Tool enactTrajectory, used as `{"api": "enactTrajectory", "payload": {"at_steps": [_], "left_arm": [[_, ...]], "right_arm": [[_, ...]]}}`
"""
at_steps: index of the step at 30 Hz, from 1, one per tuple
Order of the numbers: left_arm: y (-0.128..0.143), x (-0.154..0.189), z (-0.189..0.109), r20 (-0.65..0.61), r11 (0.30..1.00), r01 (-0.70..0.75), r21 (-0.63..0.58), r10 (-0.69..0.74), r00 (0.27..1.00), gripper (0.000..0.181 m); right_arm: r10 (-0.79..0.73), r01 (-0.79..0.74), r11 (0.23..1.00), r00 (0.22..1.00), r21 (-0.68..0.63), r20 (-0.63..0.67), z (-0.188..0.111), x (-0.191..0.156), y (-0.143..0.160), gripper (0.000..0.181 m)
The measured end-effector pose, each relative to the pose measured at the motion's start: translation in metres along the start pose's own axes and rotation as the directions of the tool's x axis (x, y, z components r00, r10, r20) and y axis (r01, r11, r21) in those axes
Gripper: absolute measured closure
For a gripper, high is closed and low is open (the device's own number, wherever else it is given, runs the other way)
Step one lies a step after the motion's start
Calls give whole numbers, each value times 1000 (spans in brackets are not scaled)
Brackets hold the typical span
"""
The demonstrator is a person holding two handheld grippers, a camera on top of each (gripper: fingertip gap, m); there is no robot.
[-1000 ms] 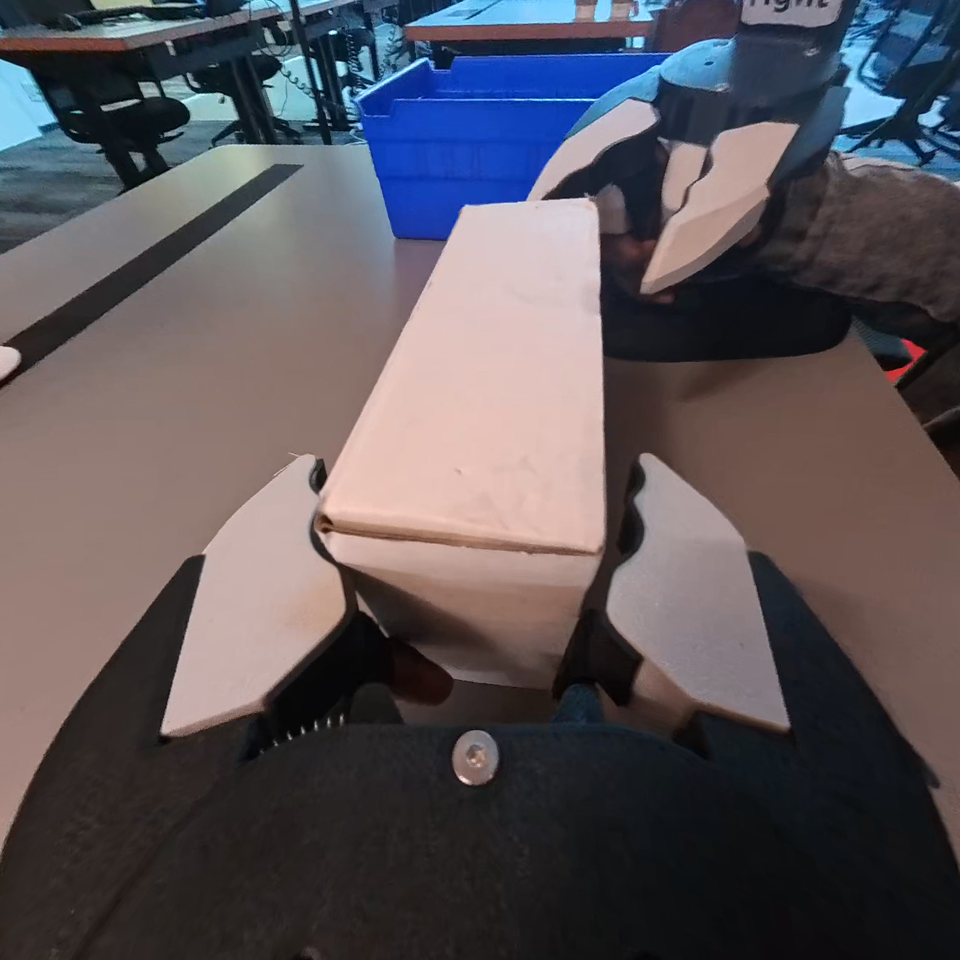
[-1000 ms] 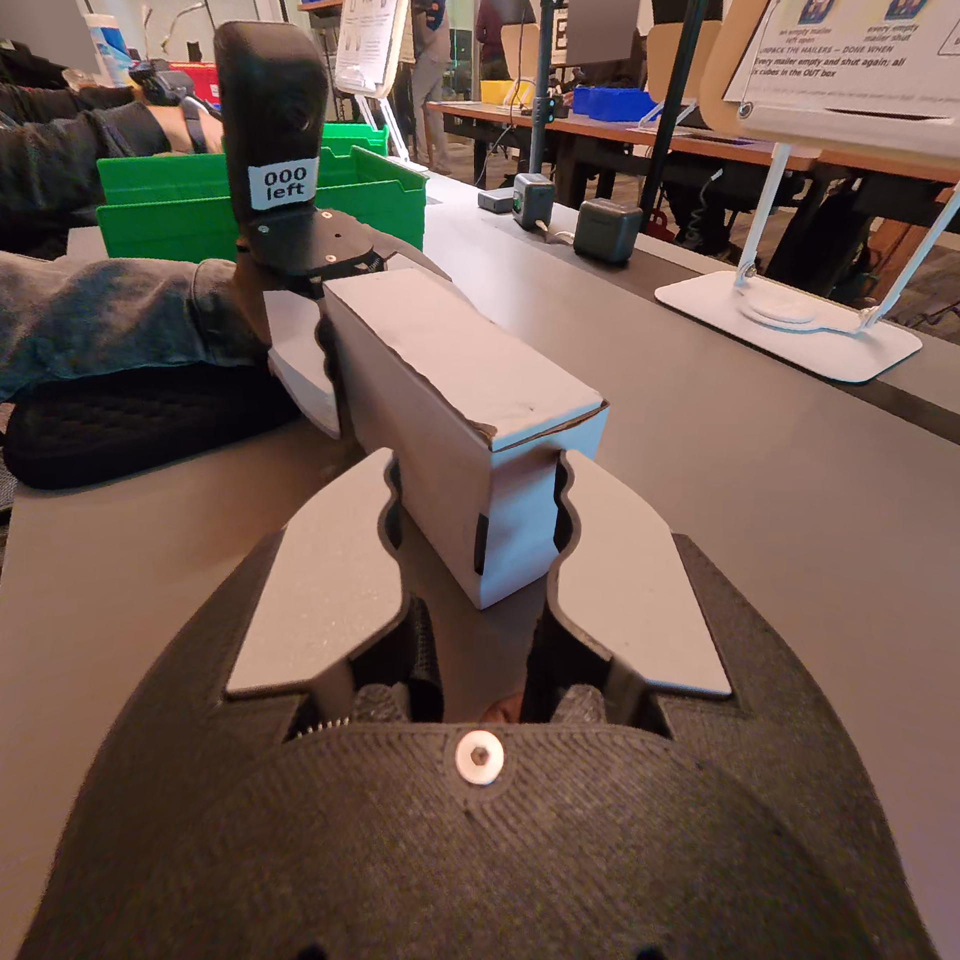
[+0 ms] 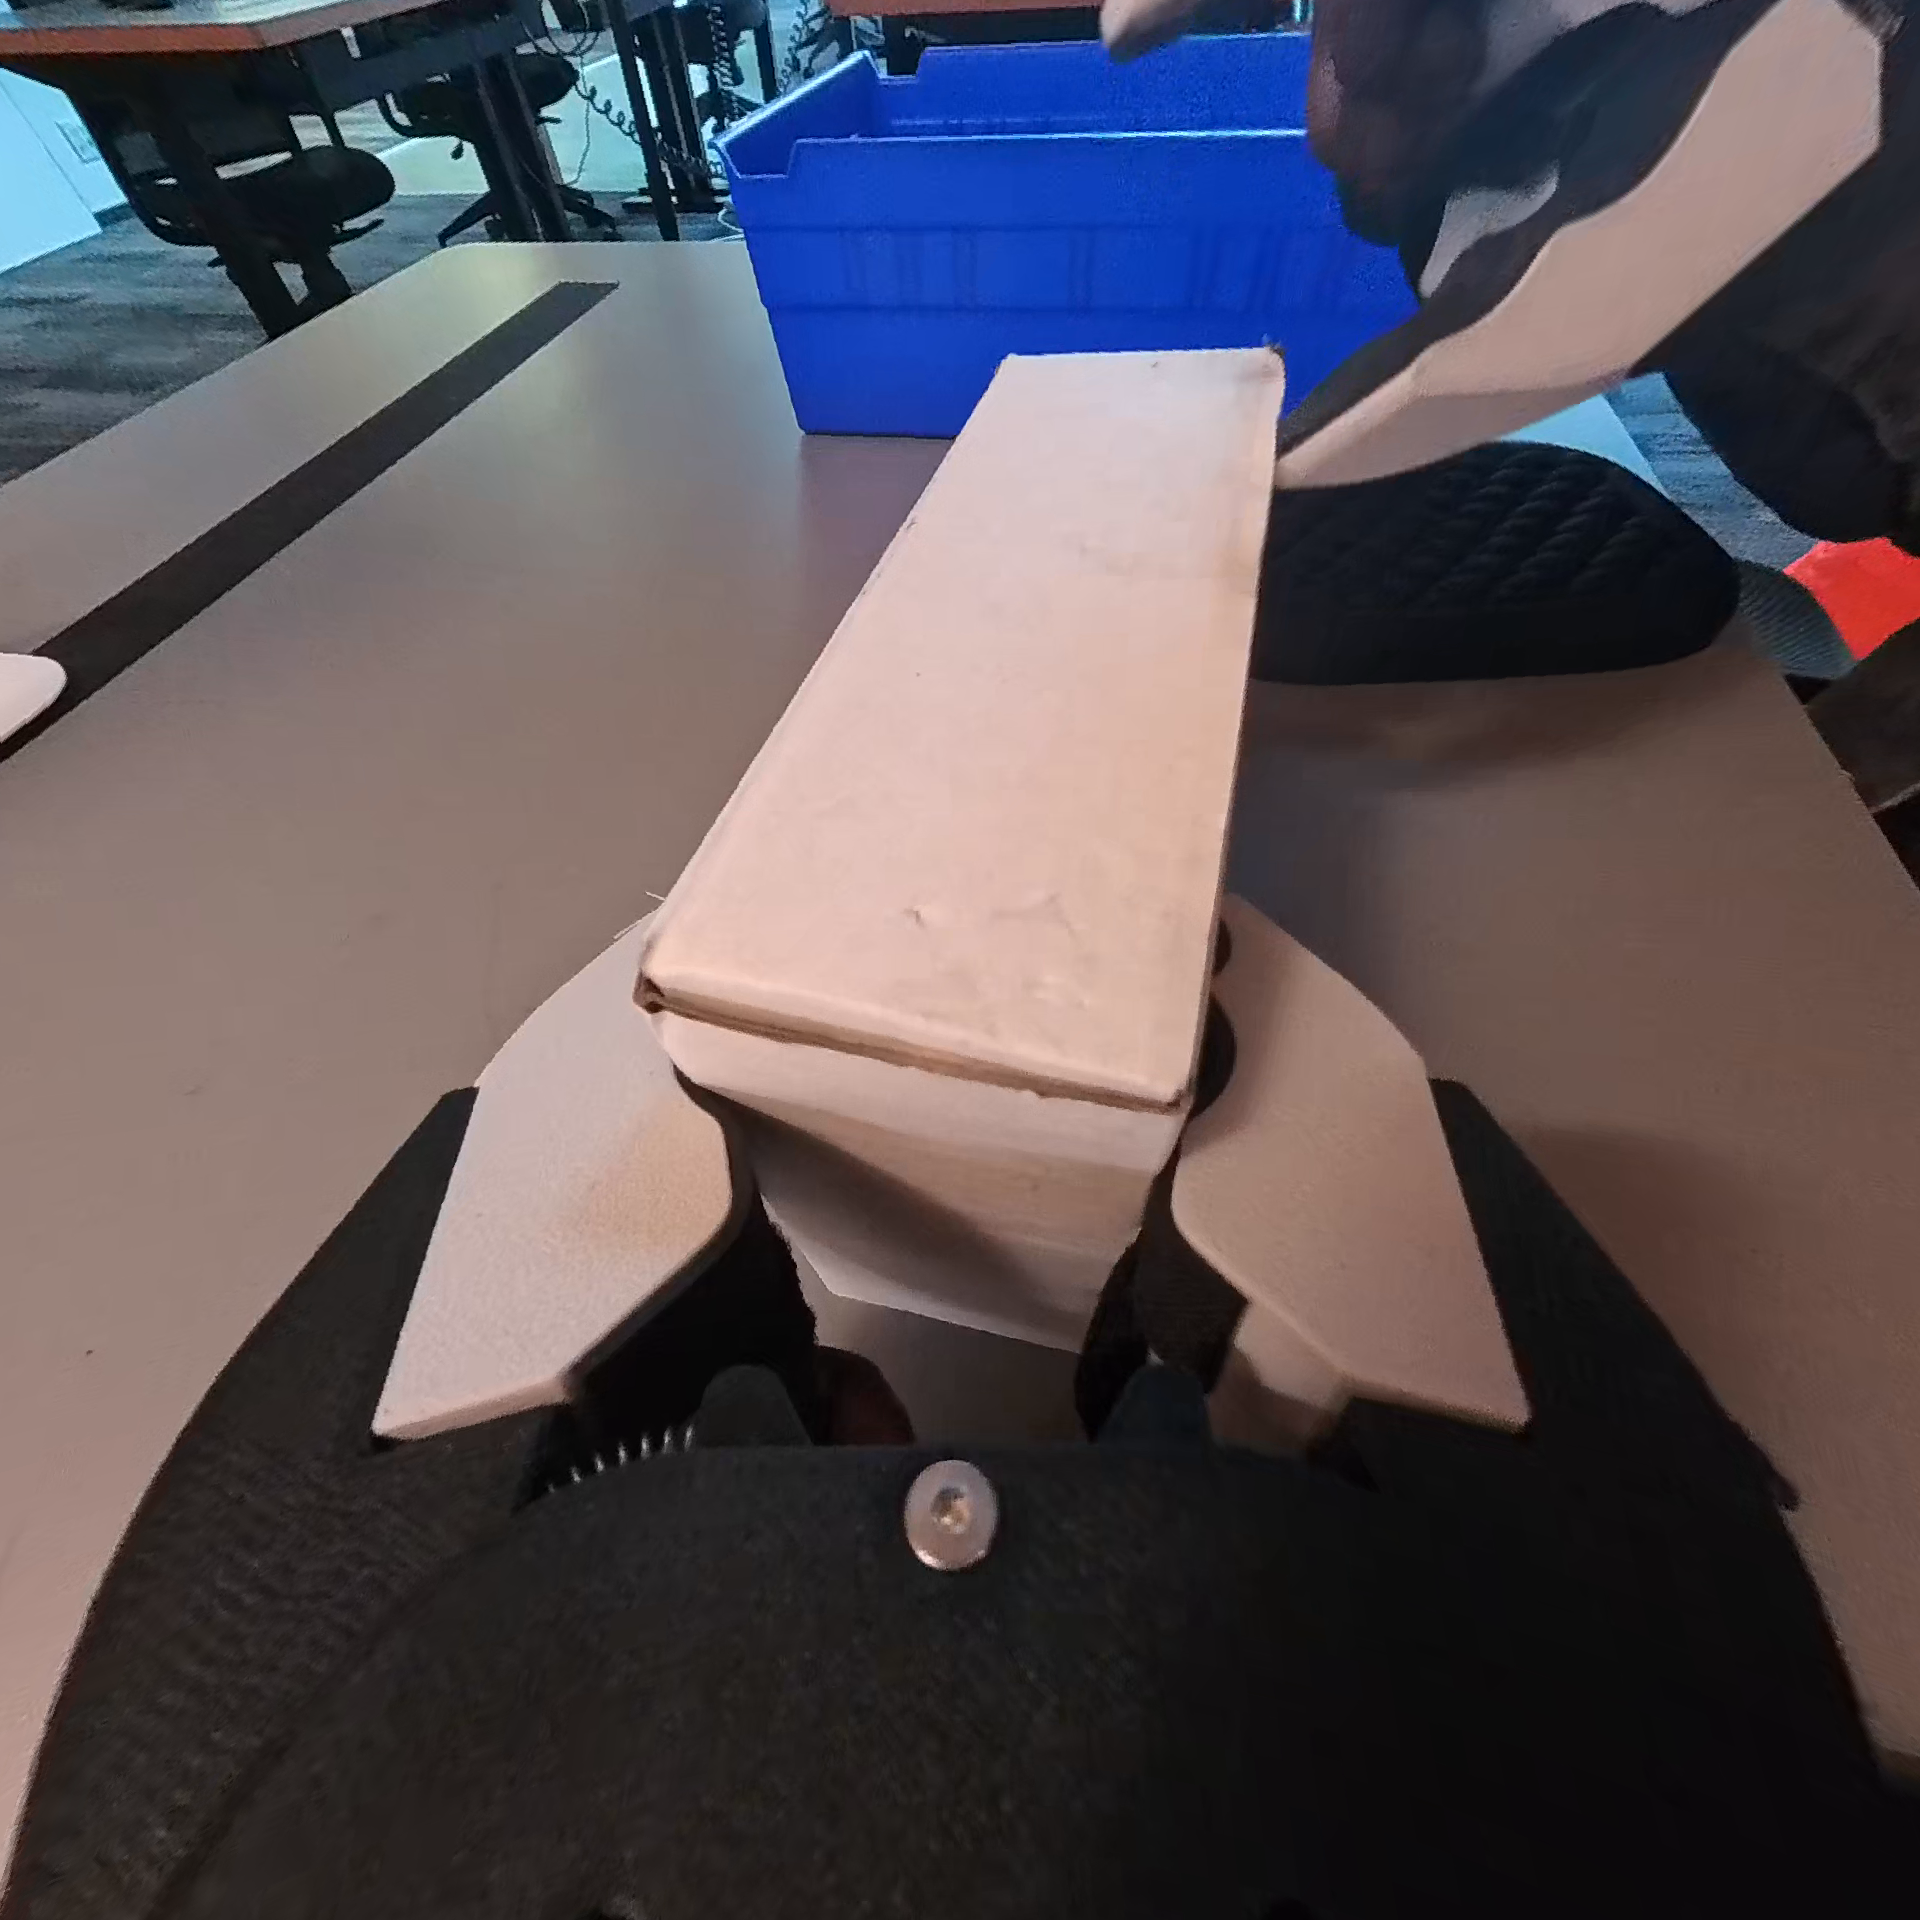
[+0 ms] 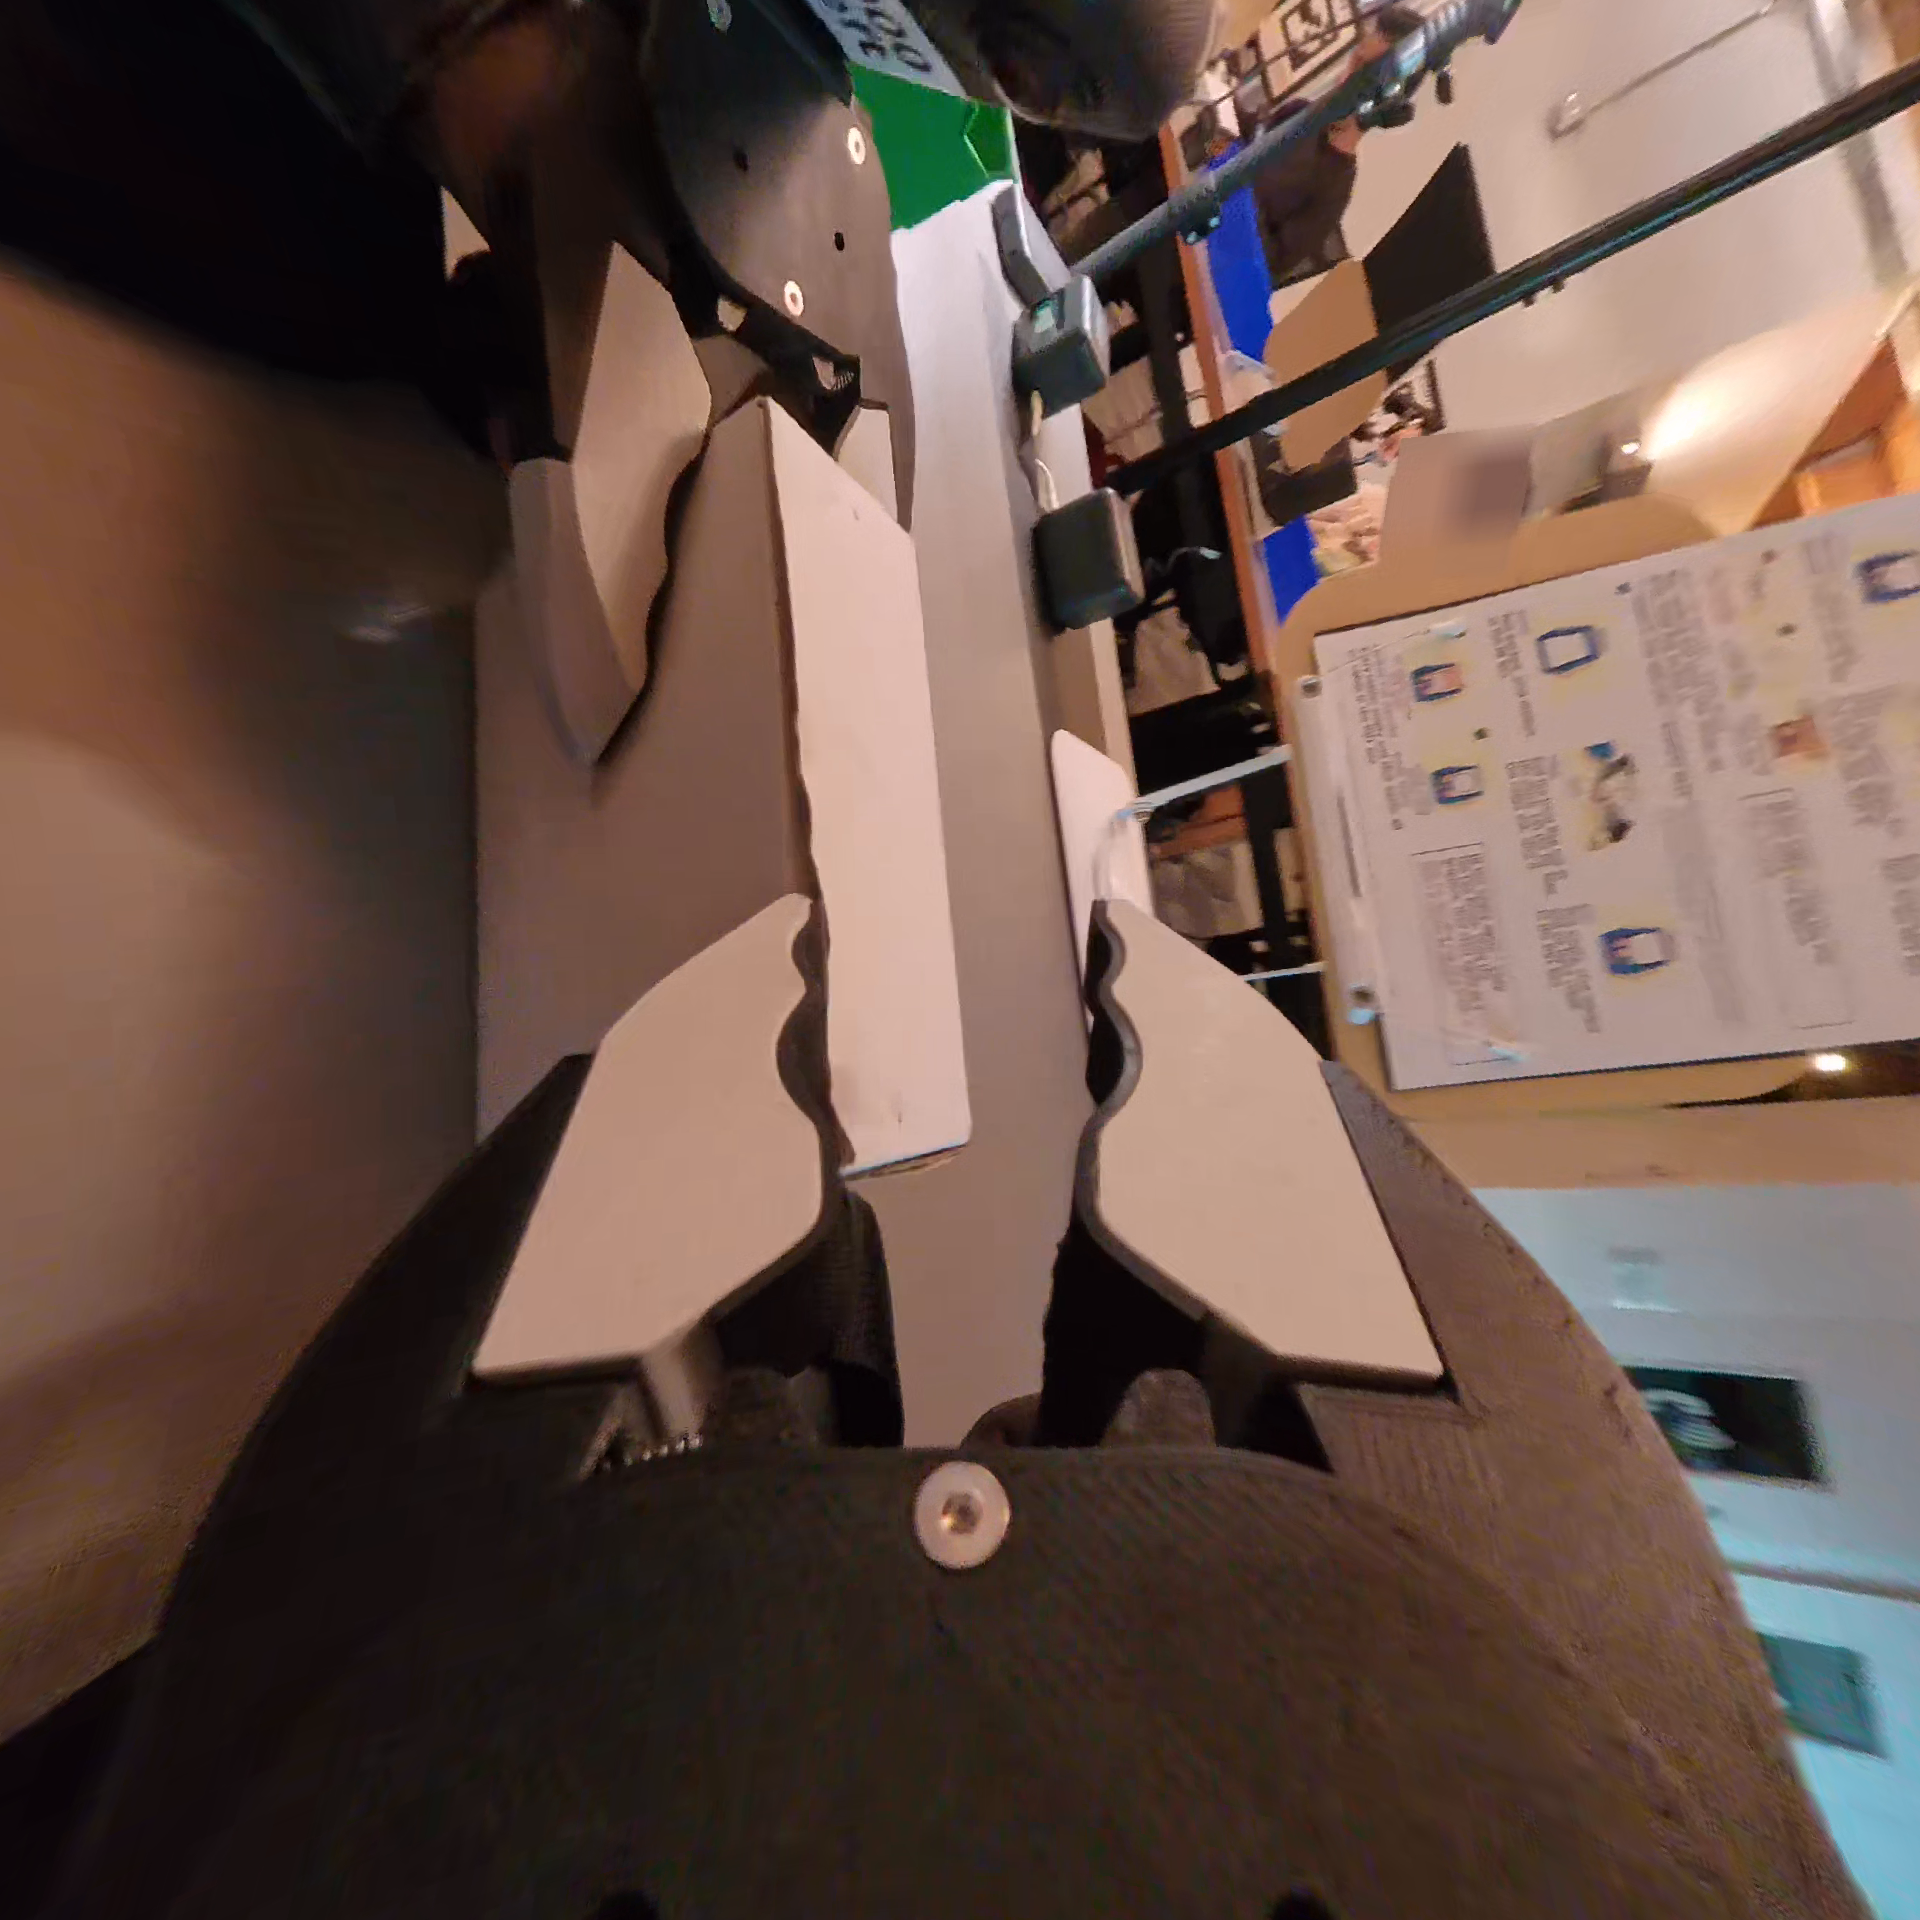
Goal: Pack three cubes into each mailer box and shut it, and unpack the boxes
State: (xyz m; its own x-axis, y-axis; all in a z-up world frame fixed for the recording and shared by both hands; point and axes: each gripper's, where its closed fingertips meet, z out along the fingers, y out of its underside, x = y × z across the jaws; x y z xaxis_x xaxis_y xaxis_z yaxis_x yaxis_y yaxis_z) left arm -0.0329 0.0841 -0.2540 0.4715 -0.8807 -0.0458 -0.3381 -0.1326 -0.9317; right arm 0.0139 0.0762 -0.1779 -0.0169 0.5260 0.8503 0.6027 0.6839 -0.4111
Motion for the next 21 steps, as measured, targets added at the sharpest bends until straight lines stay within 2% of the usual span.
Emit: {"api": "enactTrajectory", "payload": {"at_steps": [8,15,17,20,21], "left_arm": [[1,-1,0,7,1000,0,-10,0,1000,95],[1,0,0,13,1000,-11,-16,11,1000,95],[2,-1,0,19,1000,-7,-21,8,1000,95],[2,-2,0,27,1000,-1,-25,2,1000,95],[2,-2,0,29,1000,2,-28,-1,1000,95]], "right_arm": [[-130,120,985,989,-125,-76,11,3,-5,140],[-230,212,960,970,-185,-84,34,3,-12,158],[-259,243,948,964,-207,-56,43,3,-13,166],[-217,233,940,972,-248,92,48,-5,-8,178],[-201,230,940,970,-253,134,49,-4,-7,178]]}}
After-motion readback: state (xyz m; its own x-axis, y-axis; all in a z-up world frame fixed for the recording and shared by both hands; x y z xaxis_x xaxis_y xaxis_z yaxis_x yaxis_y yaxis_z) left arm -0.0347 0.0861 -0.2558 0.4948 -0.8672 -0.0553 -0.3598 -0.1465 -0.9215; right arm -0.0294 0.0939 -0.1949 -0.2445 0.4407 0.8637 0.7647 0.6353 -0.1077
